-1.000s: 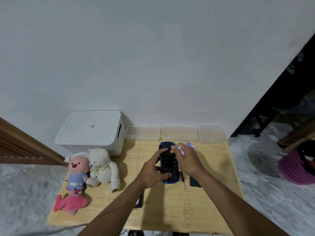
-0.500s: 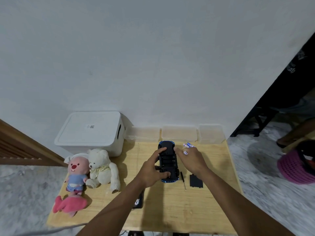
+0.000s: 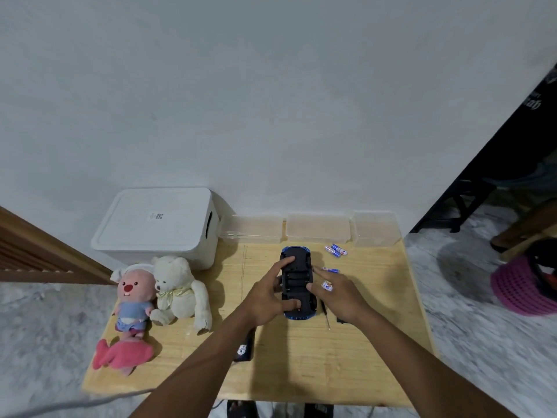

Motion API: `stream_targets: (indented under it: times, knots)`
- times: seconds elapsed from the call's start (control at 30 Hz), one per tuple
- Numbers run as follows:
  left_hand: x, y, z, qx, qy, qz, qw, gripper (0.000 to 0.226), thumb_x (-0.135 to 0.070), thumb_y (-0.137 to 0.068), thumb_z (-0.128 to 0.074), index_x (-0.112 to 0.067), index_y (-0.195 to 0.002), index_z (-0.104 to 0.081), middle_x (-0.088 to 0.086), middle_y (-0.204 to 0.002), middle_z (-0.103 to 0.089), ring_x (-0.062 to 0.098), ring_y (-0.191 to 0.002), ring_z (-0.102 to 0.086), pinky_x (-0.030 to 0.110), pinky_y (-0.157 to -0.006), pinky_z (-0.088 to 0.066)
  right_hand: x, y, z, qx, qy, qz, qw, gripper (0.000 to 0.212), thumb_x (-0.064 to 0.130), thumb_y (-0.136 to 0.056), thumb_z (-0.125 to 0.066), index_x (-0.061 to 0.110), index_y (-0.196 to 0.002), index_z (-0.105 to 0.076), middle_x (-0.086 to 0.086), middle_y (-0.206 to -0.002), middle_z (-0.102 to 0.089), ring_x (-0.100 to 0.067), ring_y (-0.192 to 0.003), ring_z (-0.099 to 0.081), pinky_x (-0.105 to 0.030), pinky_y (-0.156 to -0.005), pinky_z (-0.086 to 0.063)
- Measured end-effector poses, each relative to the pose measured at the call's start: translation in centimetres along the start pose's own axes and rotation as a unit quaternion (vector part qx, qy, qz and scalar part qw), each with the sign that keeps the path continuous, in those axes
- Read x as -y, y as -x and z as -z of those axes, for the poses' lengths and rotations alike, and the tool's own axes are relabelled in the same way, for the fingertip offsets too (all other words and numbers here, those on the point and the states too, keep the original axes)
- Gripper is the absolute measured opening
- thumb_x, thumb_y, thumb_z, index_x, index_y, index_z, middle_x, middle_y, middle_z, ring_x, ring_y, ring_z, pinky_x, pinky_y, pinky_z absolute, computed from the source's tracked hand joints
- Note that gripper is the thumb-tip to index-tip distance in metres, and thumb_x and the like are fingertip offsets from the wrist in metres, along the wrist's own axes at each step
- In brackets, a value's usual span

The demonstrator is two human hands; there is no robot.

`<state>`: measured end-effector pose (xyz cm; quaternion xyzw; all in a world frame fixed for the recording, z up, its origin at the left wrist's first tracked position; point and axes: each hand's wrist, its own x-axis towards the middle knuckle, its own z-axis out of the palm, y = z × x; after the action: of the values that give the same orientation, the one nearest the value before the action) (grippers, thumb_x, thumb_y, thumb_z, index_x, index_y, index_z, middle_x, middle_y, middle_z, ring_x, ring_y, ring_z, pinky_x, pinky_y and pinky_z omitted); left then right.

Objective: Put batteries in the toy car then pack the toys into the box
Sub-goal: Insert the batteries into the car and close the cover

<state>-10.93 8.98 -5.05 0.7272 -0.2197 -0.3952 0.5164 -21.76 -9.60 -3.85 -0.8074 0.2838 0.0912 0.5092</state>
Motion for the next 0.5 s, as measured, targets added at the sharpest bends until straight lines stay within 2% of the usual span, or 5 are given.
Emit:
stream_targets:
  times: [0.1,0.23,0.33,0.5]
  knots:
    - [0.8,-0.3,0.0,0.011,-0.044,0.008,0.999,0.095,-0.008,-0.078,-0.085,-0.052,-0.146,-0.038,-0.002,-0.116,-0.074,0.008,-0.106,-0.07,0.029,-0.093,-0.058,-0.9,-0.1,-0.6,0.008,0.021,-0.004,1.0,0.054,0.041,-0.094,-0.065,0.041,-0.145,-0.047,0.009,-0.153,-0.047,-0.014,-0.143,-0.04,-0.032,-0.112,-0.038]
    - [2.1,-0.9,-0.3,0.028,-0.067,0.013,0.997,0.094,-0.005,-0.079,-0.084,-0.048,-0.148,-0.037,-0.003,-0.12,-0.072,0.007,-0.104,-0.07,0.022,-0.089,-0.057,-2.0,-0.5,-1.3,0.01,0.054,-0.022,0.998,0.056,0.041,-0.096,-0.063,0.038,-0.149,-0.044,0.006,-0.152,-0.049,-0.017,-0.141,-0.043,-0.027,-0.104,-0.039]
    - [2.9,-1.4,-0.4,0.029,-0.084,0.022,0.996,0.095,-0.003,-0.078,-0.083,-0.048,-0.149,-0.037,-0.001,-0.122,-0.071,0.007,-0.102,-0.071,0.021,-0.089,-0.057,-2.4,-1.0,-1.9,0.002,0.076,-0.034,0.997,0.057,0.042,-0.096,-0.062,0.036,-0.15,-0.042,0.005,-0.152,-0.049,-0.019,-0.14,-0.045,-0.029,-0.103,-0.041]
    - [4.1,-2.1,-0.6,0.02,-0.095,0.044,0.994,0.098,-0.007,-0.075,-0.085,-0.051,-0.149,-0.037,-0.003,-0.125,-0.07,0.012,-0.109,-0.07,0.037,-0.101,-0.056,-3.1,-1.7,-2.8,-0.001,0.089,-0.041,0.995,0.058,0.043,-0.095,-0.061,0.036,-0.15,-0.043,0.005,-0.151,-0.05,-0.02,-0.138,-0.046,-0.033,-0.107,-0.042]
